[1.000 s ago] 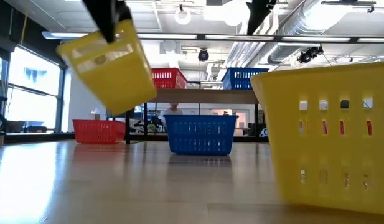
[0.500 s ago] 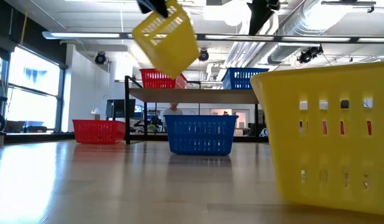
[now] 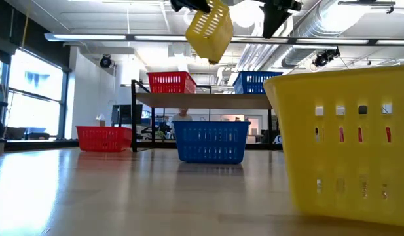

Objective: Stack baskets on shelf by color
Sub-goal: Put the top yellow bin on the shelf

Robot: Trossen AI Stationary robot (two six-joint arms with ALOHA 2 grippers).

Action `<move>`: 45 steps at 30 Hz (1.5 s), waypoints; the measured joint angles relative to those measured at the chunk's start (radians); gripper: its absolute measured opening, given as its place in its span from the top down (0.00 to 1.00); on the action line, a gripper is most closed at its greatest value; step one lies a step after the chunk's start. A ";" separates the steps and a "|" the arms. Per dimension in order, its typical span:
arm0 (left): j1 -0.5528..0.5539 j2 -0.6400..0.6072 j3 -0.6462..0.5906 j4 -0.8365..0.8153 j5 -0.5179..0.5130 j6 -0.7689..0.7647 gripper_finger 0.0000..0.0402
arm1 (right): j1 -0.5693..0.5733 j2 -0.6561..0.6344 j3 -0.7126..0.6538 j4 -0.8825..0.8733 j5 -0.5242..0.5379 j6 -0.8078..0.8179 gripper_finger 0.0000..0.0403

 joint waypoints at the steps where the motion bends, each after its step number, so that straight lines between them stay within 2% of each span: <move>1: 0.010 0.000 0.000 0.023 0.004 0.010 1.00 | -0.003 0.000 0.000 0.000 0.002 0.006 0.85; 7: 0.073 0.011 0.001 0.072 0.028 0.033 1.00 | -0.020 0.000 0.000 -0.001 0.018 0.045 0.85; 18: 0.172 0.097 0.000 0.026 0.017 0.025 1.00 | -0.020 0.000 0.000 -0.004 0.018 0.076 0.85; 25: 0.191 0.110 0.000 0.019 0.014 0.025 1.00 | -0.020 0.000 0.000 -0.007 0.018 0.097 0.85; 29: 0.199 0.110 0.000 0.010 -0.059 0.025 1.00 | -0.020 0.000 0.000 -0.007 0.018 0.098 0.85; 38: 0.223 0.110 0.000 -0.008 -0.079 0.003 1.00 | -0.020 0.000 0.000 -0.007 0.018 0.098 0.85; 45: 0.222 0.110 0.000 0.012 -0.018 0.019 1.00 | -0.019 0.000 0.000 -0.006 0.014 0.105 0.85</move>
